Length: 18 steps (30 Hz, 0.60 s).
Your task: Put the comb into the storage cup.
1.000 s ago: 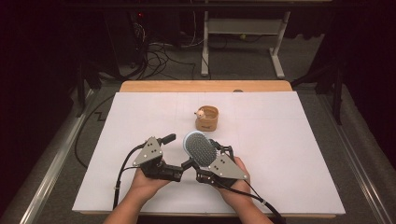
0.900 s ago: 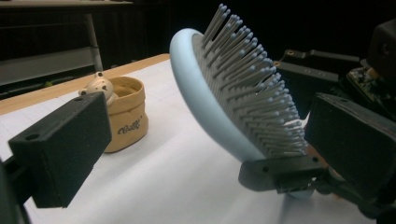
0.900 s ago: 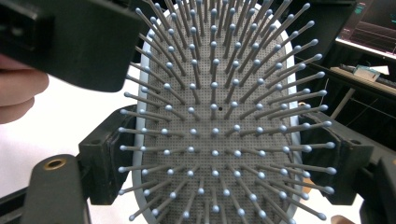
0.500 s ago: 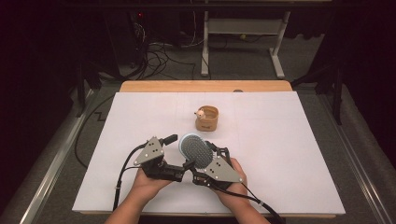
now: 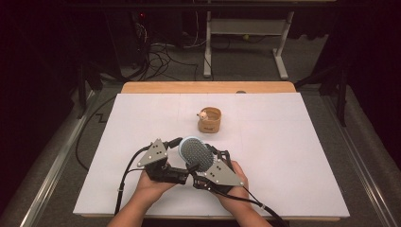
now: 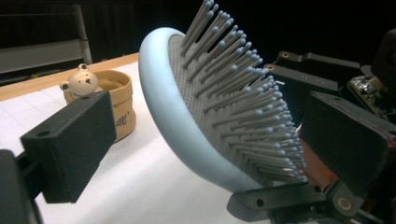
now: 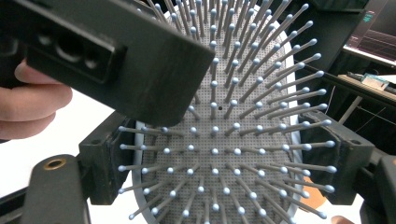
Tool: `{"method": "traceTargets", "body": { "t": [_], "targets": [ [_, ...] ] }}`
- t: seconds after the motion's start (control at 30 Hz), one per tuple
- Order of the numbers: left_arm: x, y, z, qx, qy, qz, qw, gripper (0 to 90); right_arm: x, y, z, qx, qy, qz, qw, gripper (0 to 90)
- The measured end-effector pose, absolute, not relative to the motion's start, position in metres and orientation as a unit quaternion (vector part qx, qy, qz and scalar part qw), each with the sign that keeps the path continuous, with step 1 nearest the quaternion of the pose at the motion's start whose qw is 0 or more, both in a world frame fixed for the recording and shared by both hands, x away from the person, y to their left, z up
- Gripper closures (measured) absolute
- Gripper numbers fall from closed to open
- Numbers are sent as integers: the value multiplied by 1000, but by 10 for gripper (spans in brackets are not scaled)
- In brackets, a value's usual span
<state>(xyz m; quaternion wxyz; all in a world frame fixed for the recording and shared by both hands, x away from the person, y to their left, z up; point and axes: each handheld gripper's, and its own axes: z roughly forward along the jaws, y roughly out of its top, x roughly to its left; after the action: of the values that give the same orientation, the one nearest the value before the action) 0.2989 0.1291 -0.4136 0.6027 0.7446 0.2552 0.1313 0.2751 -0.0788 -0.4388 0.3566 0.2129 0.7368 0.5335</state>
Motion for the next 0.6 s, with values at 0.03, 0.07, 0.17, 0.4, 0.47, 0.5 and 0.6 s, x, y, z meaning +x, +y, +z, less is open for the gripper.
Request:
{"method": "traceTargets", "body": {
  "t": [0.03, 0.07, 0.17, 0.4, 0.47, 0.5, 0.6],
  "targets": [
    [299, 129, -414, 744, 255, 131, 603, 47, 275, -78, -439, 214, 737, 534, 356, 204],
    [299, 129, -414, 744, 255, 131, 603, 50, 275, -78, -439, 216, 737, 534, 355, 205],
    [299, 129, -414, 745, 257, 130, 601, 58, 275, -78, -439, 214, 736, 534, 356, 204],
    [301, 129, -415, 744, 261, 119, 603, 88, 275, -78, -439, 213, 736, 535, 357, 204],
    [301, 130, -415, 742, 261, 113, 606, 102, 275, -78, -439, 214, 735, 536, 356, 204],
    [301, 130, -415, 742, 261, 113, 608, 109, 275, -78, -439, 214, 735, 536, 356, 204],
    [302, 131, -416, 740, 261, 105, 611, 130, 275, -78, -439, 214, 736, 535, 356, 204]
  ]
}}
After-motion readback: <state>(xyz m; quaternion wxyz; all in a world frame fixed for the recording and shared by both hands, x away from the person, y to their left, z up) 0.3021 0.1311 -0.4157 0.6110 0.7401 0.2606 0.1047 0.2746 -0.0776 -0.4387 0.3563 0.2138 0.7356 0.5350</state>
